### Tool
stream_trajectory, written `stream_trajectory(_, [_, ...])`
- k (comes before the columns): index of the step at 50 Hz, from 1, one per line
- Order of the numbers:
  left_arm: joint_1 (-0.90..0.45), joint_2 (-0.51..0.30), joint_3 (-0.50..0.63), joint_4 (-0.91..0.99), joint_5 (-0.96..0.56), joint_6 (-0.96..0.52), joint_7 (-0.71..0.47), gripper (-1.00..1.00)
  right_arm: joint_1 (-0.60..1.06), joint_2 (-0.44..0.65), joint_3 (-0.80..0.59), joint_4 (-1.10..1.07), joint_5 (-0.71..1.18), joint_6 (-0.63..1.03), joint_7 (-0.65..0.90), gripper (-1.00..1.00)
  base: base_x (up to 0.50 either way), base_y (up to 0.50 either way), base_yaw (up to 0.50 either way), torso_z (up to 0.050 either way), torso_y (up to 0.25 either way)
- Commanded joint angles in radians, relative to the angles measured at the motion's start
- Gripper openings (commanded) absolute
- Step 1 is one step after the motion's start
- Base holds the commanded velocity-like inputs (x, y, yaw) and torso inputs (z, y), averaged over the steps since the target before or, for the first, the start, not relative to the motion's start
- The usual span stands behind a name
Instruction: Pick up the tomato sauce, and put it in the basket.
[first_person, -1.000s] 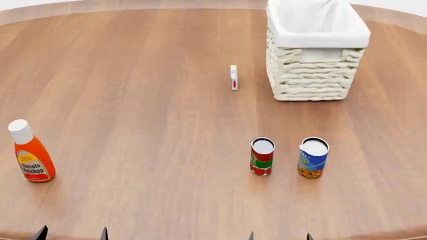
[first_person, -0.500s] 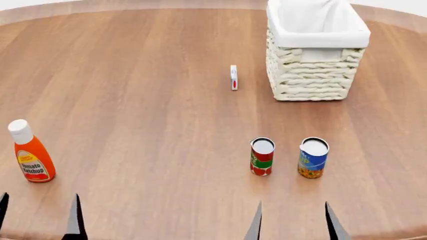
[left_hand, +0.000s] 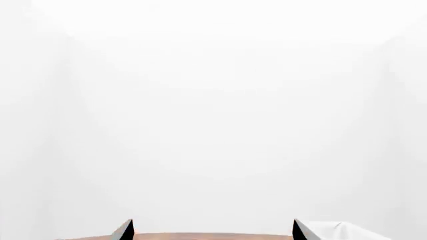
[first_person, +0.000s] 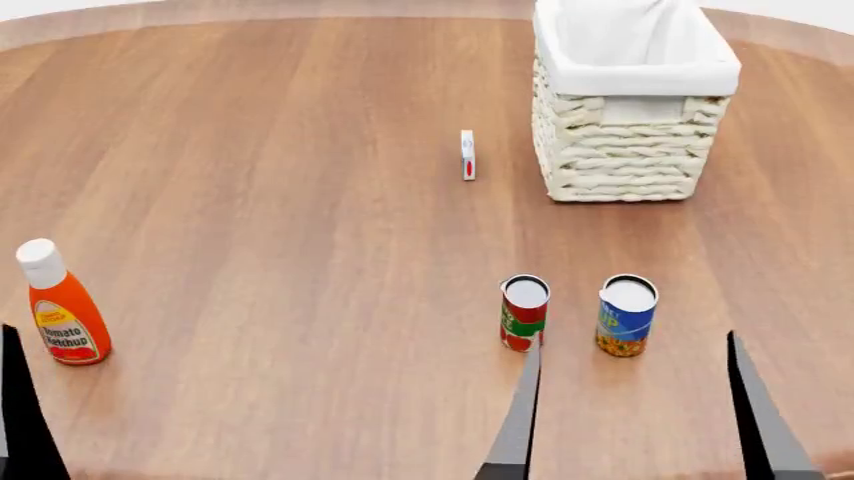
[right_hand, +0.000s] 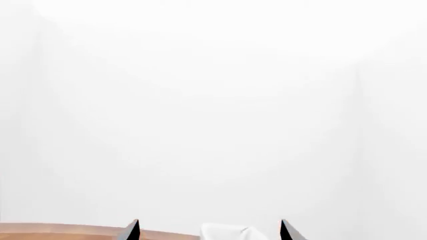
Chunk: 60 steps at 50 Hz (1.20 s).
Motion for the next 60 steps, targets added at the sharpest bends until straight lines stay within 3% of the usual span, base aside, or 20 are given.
stream_trajectory(1, [0.034, -0.015, -0.031, 0.091, -0.035, 0.034, -0.012, 1.0, -0.036, 0.018, -0.012, -0.114, -0.026, -0.022, 0.02, 1.0, 0.0, 0.0, 0.0, 0.0, 0.0])
stream_trajectory(30, [0.057, -0.027, 0.023, 0.04, 0.023, 0.089, -0.03, 1.0, -0.034, 0.039, -0.023, -0.034, -0.029, 0.003, 0.046, 1.0, 0.01, 0.0, 0.0, 0.0, 0.0])
stream_trajectory(60, [0.058, -0.046, 0.033, -0.006, 0.018, 0.128, -0.046, 1.0, -0.024, 0.05, -0.036, -0.03, -0.019, 0.018, 0.068, 1.0, 0.19, 0.0, 0.0, 0.0, 0.0])
